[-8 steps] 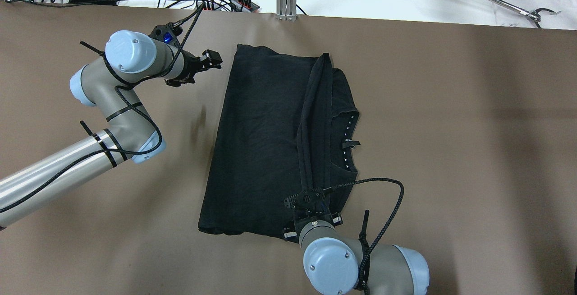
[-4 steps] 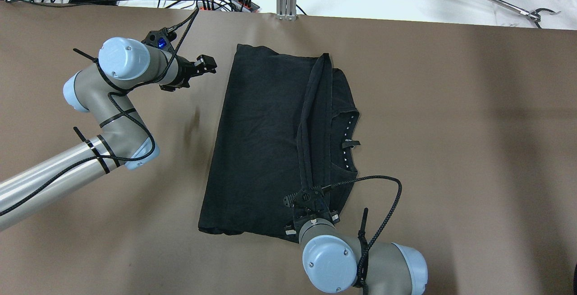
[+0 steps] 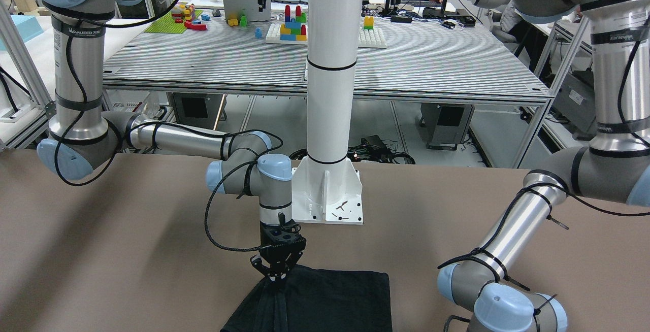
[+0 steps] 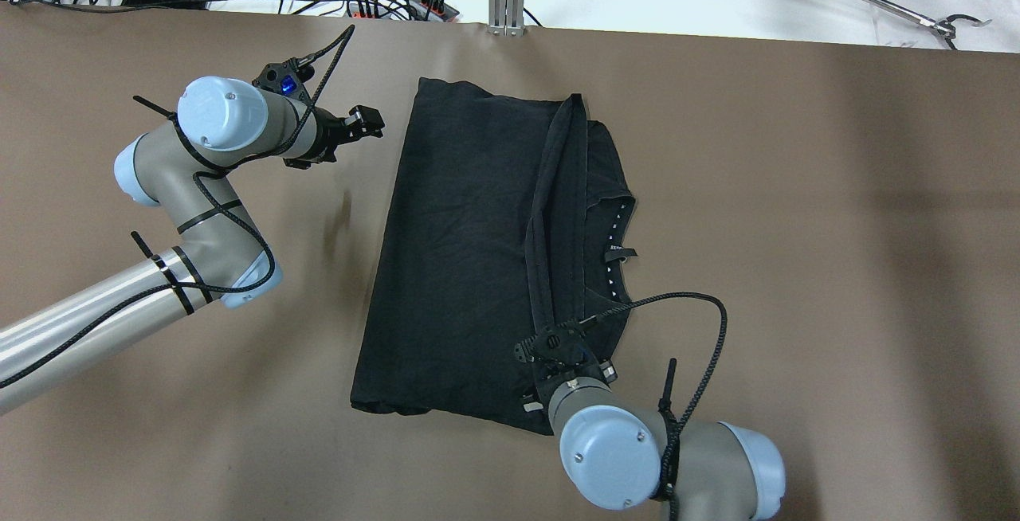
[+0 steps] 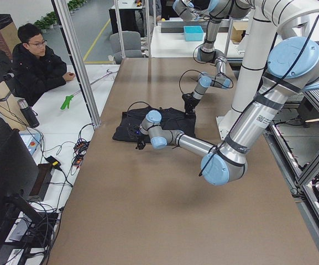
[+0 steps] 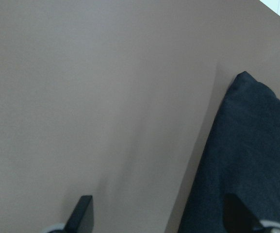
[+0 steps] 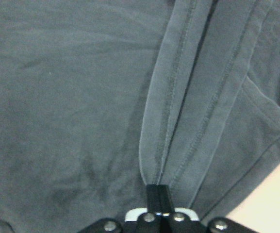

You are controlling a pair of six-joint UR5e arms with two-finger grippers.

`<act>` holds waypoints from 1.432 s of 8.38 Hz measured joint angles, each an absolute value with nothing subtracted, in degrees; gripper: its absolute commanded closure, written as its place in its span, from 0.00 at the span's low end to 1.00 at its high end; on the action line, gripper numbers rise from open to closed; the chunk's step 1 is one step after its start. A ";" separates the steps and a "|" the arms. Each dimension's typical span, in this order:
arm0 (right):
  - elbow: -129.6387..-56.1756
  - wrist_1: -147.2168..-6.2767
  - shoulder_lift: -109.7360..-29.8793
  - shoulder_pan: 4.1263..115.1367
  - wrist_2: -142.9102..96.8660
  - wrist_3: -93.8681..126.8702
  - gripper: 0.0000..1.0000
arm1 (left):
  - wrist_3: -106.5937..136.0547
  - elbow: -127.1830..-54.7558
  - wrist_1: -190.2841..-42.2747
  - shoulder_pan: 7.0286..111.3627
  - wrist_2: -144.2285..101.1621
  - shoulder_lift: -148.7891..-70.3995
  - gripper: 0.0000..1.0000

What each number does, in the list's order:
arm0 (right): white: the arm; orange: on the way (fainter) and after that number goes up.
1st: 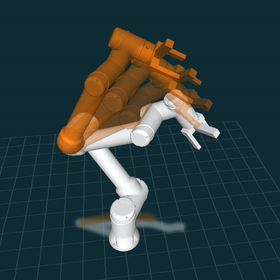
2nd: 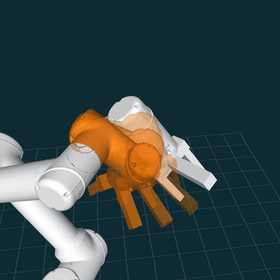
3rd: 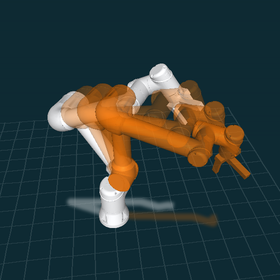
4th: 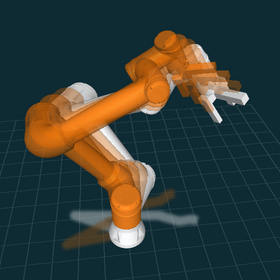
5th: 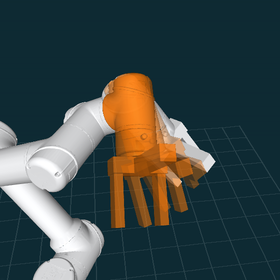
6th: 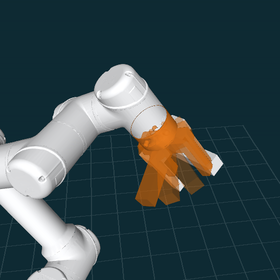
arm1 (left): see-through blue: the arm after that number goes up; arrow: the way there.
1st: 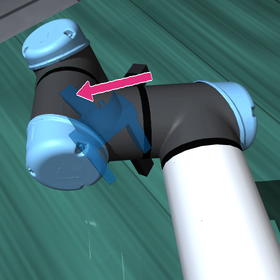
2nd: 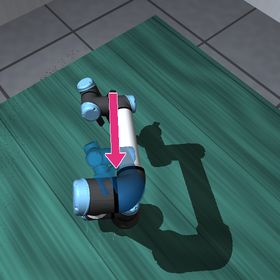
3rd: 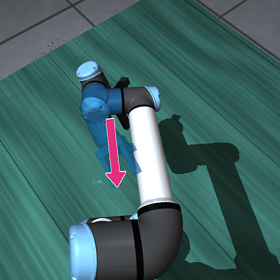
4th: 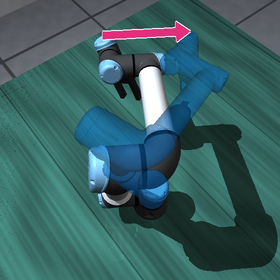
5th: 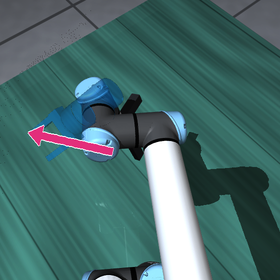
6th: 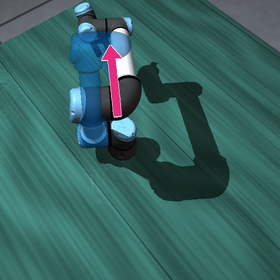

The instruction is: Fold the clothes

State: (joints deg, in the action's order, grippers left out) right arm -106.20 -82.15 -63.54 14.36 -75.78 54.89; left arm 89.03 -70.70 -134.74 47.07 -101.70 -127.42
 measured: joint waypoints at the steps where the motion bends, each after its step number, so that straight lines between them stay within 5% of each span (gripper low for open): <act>1: -109.15 -82.16 -66.84 13.51 -75.58 55.23 1.00 | 89.12 -70.73 -134.73 47.05 -101.61 -127.34 0.06; 4: -112.65 -82.13 -73.14 5.21 -69.93 66.98 1.00 | 89.36 -73.18 -134.69 46.96 -100.64 -126.14 0.06; 5: -113.41 -82.11 -73.49 4.44 -69.31 68.30 0.40 | 89.38 -75.09 -134.63 46.86 -100.49 -124.84 0.06; 6: -114.02 -82.12 -73.61 5.17 -69.83 68.69 0.06 | 89.43 -76.78 -134.59 46.76 -100.42 -123.48 0.06; 12: -110.02 -82.05 -68.22 18.60 -77.97 61.86 0.05 | 90.79 -78.56 -134.56 46.28 -100.29 -122.00 0.06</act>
State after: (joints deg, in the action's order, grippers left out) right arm -110.02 -82.05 -68.22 18.60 -77.97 61.86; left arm 90.79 -78.56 -134.56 46.28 -100.29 -122.00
